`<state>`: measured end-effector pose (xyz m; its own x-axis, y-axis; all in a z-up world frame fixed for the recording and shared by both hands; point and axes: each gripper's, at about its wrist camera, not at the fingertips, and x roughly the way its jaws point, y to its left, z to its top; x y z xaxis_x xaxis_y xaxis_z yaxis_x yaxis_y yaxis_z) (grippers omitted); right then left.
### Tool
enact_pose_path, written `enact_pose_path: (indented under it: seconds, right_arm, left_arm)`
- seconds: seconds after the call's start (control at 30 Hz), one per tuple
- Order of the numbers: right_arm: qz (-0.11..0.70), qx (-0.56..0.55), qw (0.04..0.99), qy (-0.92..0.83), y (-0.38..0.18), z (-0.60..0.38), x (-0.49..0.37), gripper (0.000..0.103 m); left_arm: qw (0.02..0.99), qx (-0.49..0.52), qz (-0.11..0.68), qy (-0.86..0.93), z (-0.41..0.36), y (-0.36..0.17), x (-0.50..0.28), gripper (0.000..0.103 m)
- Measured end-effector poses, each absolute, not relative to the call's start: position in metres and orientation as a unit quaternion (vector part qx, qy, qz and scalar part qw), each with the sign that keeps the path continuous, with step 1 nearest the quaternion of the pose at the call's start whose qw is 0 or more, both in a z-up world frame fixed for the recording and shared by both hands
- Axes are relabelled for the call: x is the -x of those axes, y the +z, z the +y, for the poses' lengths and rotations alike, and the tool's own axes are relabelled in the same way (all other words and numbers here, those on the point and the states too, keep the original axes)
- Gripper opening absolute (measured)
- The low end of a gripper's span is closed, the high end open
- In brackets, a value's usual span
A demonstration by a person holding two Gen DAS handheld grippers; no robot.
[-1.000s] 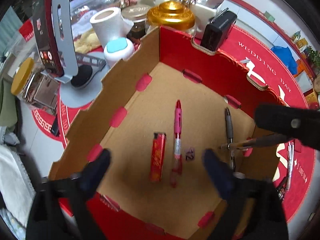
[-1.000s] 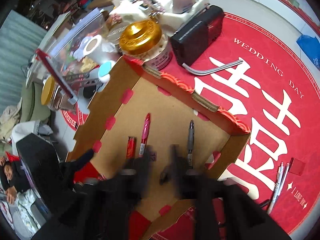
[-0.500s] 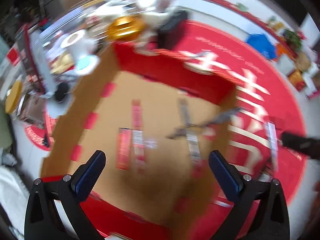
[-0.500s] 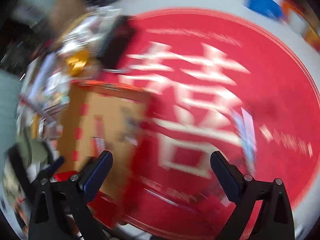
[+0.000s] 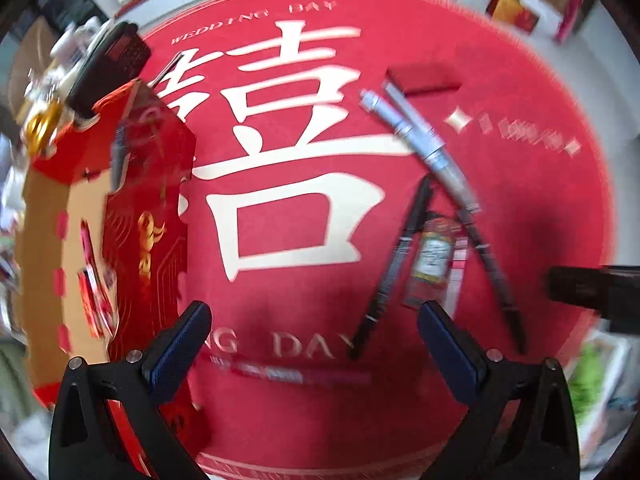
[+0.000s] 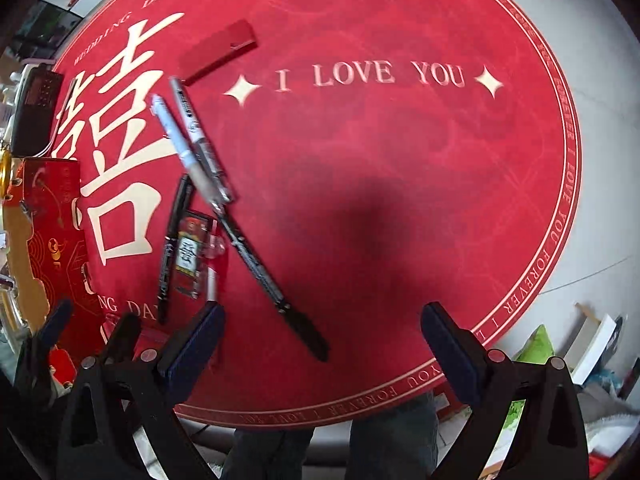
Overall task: Organize rigid objects
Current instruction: 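Move both tools back over the mat toward the remaining items, then close right tool on the red rectangular case while left tool approaches the black marker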
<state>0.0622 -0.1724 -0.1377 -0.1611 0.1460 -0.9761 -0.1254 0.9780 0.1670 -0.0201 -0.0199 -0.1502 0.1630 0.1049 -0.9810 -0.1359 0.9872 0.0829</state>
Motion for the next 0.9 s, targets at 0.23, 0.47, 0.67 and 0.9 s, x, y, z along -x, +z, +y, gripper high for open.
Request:
enact_pose_path:
  seconds: [0.23,0.47,0.67,0.9]
  right_arm:
    - [0.751,-0.013,0.647,0.133,-0.135,-0.177,-0.072,0.099]
    - [0.736,0.003,0.661,0.147,-0.124,-0.172,-0.09,0.099]
    - [0.702,0.062,0.684,0.187,-0.123,-0.148,-0.109,0.099]
    - [0.634,0.14,0.726,0.226,-0.116,-0.115,-0.154,0.099]
  left_arm:
    - [0.755,-0.018,0.655,0.018,-0.028,-0.18,0.005,0.103]
    - [0.753,0.059,0.646,0.113,0.018,-0.197,-0.03,0.103]
    - [0.756,0.04,0.645,0.098,0.006,-0.202,-0.046,0.103]
    - [0.776,0.026,0.622,0.101,0.014,-0.204,-0.085,0.103]
